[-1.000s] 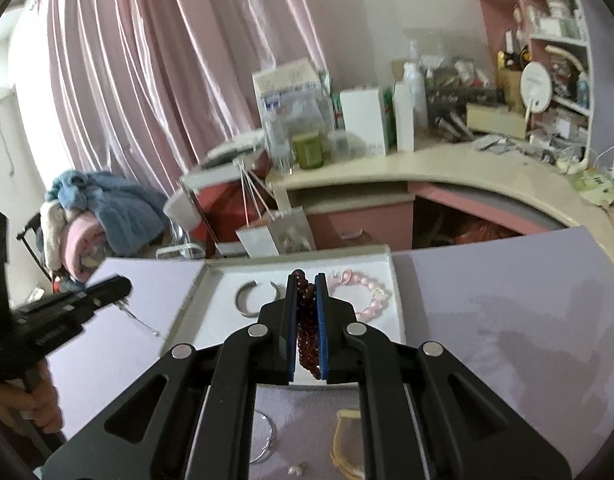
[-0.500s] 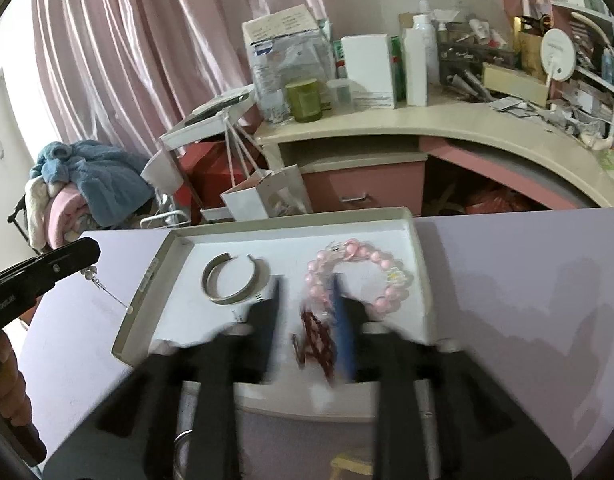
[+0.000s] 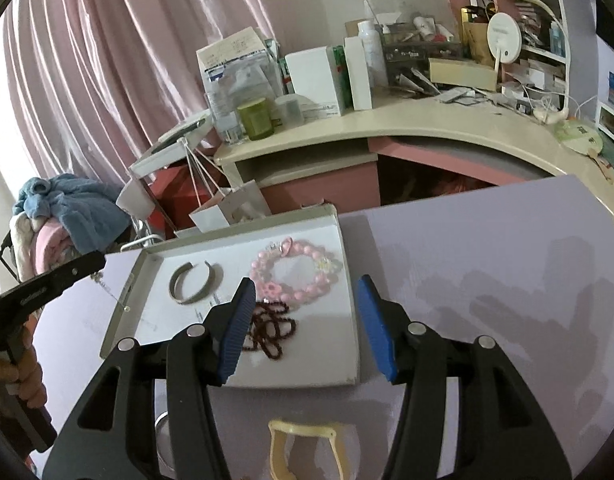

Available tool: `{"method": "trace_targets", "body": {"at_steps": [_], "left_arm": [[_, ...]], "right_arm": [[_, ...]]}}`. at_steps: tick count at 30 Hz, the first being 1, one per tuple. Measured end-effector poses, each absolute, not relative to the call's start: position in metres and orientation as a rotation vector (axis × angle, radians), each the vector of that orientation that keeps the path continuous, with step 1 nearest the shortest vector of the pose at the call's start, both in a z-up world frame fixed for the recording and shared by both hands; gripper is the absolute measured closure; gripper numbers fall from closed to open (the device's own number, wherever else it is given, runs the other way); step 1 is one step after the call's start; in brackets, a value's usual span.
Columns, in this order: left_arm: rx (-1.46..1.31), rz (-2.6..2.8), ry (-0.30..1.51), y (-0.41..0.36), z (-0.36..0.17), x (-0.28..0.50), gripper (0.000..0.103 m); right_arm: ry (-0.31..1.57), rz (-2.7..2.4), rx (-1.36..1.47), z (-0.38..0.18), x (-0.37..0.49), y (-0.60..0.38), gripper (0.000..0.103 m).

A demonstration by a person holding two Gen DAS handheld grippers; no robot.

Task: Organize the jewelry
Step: 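Place the red strand and silver earrings into the tray, opening both grippers, then grasp the pearl stud with the right gripper while the left grasps the pearl bracelet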

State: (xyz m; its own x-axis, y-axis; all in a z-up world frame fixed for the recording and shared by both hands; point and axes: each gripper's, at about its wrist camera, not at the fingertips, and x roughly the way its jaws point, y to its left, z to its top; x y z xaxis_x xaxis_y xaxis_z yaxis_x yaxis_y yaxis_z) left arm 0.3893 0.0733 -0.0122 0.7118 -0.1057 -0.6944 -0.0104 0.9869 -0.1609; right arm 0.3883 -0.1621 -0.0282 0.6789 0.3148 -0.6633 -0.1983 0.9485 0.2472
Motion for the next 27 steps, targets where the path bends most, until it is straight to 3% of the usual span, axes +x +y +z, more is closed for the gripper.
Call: {"method": "trace_targets", "body": {"at_steps": [5, 9, 20, 23, 27], "left_arm": [[-0.152, -0.029, 0.792, 0.073, -0.021, 0.395, 0.091], [-0.158, -0.002, 0.782, 0.078, -0.019, 0.388, 0.067], [-0.208, 0.041, 0.718, 0.097, 0.000, 0.317, 0.061], [-0.213, 0.060, 0.708, 0.097, 0.000, 0.288, 0.054], [-0.224, 0.077, 0.717, 0.094, -0.010, 0.251, 0.050]], "right_arm": [[0.779, 0.296, 0.167, -0.030, 0.382, -0.163, 0.048], [0.764, 0.301, 0.152, -0.026, 0.371, -0.163, 0.048], [0.736, 0.335, 0.082, -0.015, 0.315, -0.163, 0.048], [0.737, 0.355, 0.058, -0.017, 0.297, -0.159, 0.049], [0.780, 0.386, 0.046, -0.030, 0.275, -0.154, 0.060]]}}
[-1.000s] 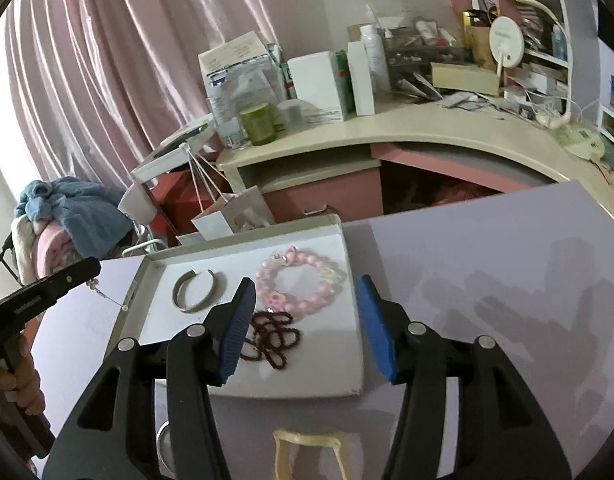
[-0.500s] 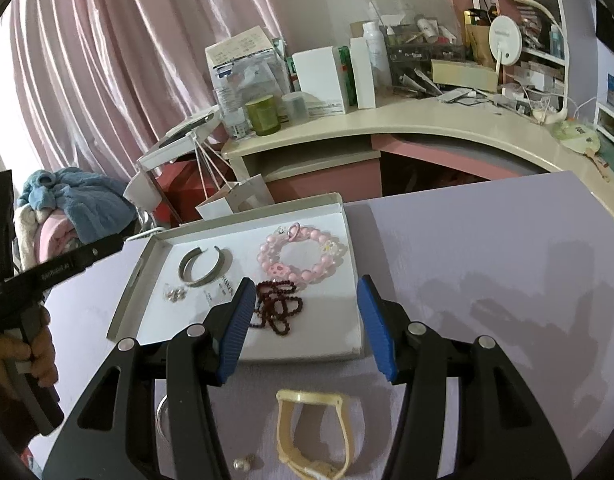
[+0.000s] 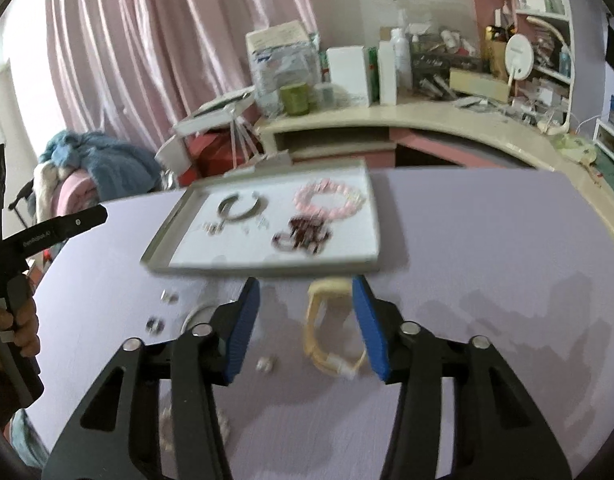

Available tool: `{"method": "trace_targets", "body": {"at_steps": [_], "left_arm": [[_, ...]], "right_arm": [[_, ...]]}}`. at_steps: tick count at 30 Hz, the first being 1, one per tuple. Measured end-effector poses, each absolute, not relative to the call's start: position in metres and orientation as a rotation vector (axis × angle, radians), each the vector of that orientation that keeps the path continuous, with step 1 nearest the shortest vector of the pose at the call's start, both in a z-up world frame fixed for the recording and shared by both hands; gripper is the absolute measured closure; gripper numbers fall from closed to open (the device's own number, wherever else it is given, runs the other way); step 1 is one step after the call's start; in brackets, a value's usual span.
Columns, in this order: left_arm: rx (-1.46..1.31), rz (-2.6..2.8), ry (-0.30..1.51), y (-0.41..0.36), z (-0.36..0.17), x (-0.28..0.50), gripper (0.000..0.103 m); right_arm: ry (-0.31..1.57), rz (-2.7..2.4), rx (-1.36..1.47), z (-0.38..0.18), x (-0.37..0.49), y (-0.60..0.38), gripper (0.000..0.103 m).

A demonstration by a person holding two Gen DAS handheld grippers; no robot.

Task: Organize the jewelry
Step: 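Grasp the pearl stud with the right gripper while the left grasps the pearl bracelet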

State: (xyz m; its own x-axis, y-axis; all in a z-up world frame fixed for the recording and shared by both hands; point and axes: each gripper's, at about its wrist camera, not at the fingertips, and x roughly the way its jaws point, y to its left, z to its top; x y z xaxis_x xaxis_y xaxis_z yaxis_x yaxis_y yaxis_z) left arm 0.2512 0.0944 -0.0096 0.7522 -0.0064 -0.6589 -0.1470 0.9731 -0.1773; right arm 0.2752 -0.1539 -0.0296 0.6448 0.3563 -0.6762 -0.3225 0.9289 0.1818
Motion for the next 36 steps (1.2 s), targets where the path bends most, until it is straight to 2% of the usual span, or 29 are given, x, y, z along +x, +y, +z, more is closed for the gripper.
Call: {"method": "trace_targets", "body": {"at_steps": [4, 7, 17, 19, 21, 27, 30, 36], "left_arm": [[-0.250, 0.096, 0.730, 0.094, -0.020, 0.220, 0.048], [-0.278, 0.104, 0.732, 0.096, -0.025, 0.202, 0.046], [-0.287, 0.085, 0.748, 0.080, -0.034, 0.157, 0.038], [-0.288, 0.080, 0.752, 0.077, -0.036, 0.152, 0.037], [-0.286, 0.073, 0.757, 0.075, -0.037, 0.149, 0.037], [-0.287, 0.062, 0.766, 0.072, -0.038, 0.146, 0.036], [-0.280, 0.051, 0.772, 0.068, -0.040, 0.147, 0.036], [-0.262, 0.006, 0.805, 0.054, -0.048, 0.152, 0.036]], "right_arm": [[0.826, 0.423, 0.035, -0.045, 0.257, -0.145, 0.068], [0.864, 0.452, 0.019, -0.058, 0.250, -0.134, 0.070], [0.906, 0.409, -0.072, -0.090, 0.257, -0.103, 0.071], [0.908, 0.399, -0.082, -0.093, 0.259, -0.102, 0.071], [0.912, 0.397, -0.090, -0.095, 0.260, -0.101, 0.078], [0.910, 0.380, -0.101, -0.098, 0.262, -0.099, 0.081], [0.905, 0.366, -0.117, -0.099, 0.264, -0.099, 0.089], [0.931, 0.379, -0.076, -0.097, 0.257, -0.110, 0.089]]}}
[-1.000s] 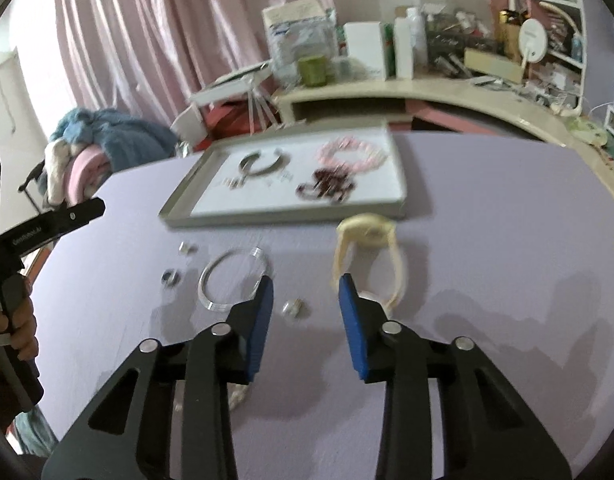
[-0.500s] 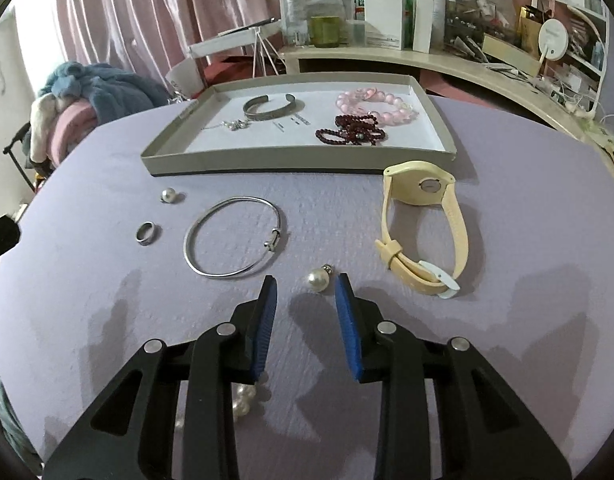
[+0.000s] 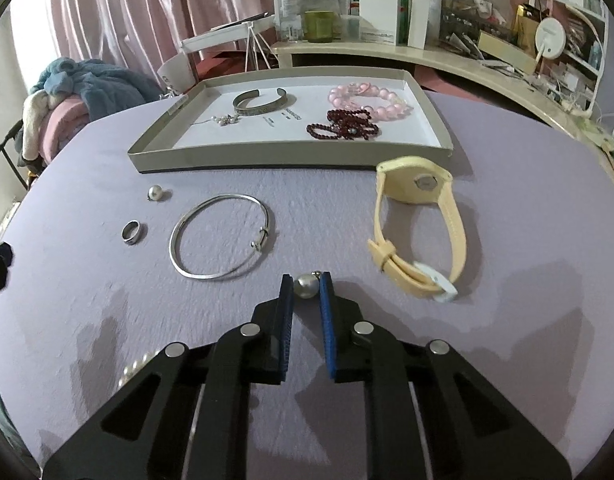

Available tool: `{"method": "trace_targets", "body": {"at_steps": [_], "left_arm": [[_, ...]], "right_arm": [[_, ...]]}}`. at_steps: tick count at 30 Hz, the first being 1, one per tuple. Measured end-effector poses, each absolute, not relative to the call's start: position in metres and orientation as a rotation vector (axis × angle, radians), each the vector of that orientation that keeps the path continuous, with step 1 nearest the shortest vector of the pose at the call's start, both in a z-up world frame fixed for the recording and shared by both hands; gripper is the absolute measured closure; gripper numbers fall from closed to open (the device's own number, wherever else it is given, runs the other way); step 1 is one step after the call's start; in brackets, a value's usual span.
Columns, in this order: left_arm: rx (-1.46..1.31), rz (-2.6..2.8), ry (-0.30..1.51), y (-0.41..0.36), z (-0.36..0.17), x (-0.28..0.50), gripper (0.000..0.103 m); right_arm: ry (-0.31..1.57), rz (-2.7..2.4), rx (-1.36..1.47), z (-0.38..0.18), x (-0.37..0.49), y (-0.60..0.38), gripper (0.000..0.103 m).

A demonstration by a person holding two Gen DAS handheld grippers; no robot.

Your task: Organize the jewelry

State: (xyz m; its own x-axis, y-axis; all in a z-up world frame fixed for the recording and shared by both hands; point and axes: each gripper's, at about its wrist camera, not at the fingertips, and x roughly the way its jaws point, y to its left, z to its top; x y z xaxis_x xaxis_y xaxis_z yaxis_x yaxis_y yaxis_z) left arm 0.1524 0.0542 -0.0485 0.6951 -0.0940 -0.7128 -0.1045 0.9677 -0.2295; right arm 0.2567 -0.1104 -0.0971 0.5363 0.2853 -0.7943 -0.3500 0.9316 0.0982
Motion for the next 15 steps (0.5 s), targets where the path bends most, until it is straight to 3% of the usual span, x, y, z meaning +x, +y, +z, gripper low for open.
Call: {"method": "trace_targets", "body": {"at_steps": [7, 9, 15], "left_arm": [[-0.211, -0.126, 0.903, 0.014, -0.078, 0.167, 0.037], [-0.173, -0.162, 0.931, -0.001, -0.087, 0.174, 0.047], [-0.100, -0.206, 0.989, -0.026, -0.107, 0.193, 0.062]], "right_arm": [[0.909, 0.379, -0.019, -0.080, 0.232, -0.137, 0.089], [0.901, 0.365, 0.003, -0.075, 0.229, -0.145, 0.089], [0.877, 0.348, 0.047, -0.062, 0.227, -0.157, 0.089]]}}
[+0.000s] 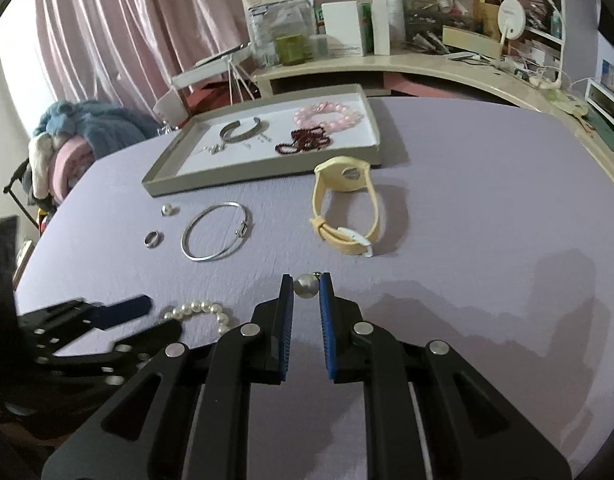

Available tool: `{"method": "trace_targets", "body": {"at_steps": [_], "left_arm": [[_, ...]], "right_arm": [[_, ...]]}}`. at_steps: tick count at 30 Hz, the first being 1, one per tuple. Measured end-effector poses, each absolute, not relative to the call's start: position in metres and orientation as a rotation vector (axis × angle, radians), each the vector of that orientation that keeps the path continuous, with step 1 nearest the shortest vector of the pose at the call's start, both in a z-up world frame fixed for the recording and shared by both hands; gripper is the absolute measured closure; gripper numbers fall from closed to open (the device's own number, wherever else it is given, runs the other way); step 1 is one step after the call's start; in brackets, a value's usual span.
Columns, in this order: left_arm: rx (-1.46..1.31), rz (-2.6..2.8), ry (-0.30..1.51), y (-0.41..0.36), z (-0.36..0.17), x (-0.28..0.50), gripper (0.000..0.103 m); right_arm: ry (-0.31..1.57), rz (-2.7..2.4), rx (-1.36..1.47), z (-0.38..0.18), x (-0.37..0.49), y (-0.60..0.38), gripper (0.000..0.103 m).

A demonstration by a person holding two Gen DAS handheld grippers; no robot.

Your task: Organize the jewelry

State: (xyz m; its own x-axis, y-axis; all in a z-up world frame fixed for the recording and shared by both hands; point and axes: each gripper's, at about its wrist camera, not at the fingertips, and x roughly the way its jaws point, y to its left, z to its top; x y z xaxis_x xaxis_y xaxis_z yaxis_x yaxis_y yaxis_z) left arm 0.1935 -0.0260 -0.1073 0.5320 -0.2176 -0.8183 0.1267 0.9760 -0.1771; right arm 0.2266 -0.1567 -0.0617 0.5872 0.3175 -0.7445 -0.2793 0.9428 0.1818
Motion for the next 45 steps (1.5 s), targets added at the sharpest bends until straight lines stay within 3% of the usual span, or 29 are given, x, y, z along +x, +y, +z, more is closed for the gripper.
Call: {"method": "trace_targets", "body": {"at_steps": [1, 3, 5, 13, 26, 36, 45], "left_arm": [[-0.080, -0.201, 0.983, -0.029, -0.109, 0.194, 0.063], [-0.048, -0.209, 0.983, -0.034, -0.110, 0.196, 0.084], [-0.039, -0.208, 0.985, -0.035, -0.111, 0.195, 0.093], [-0.090, -0.207, 0.975, -0.020, -0.100, 0.183, 0.094], [-0.167, -0.191, 0.747, 0.024, -0.007, 0.178, 0.094], [-0.177, -0.167, 0.714, 0.041, 0.026, 0.192, 0.094], [-0.213, -0.101, 0.650, 0.060, 0.060, 0.216, 0.094]], "right_arm": [[0.873, 0.349, 0.052, -0.060, 0.227, -0.157, 0.089], [0.868, 0.352, 0.061, -0.057, 0.228, -0.157, 0.089], [0.867, 0.359, 0.068, -0.056, 0.228, -0.157, 0.089], [0.832, 0.408, 0.071, -0.043, 0.226, -0.145, 0.089], [0.786, 0.427, 0.077, -0.027, 0.225, -0.139, 0.089], [0.770, 0.423, 0.086, -0.015, 0.229, -0.140, 0.089], [0.717, 0.472, 0.104, 0.009, 0.285, -0.144, 0.089]]}}
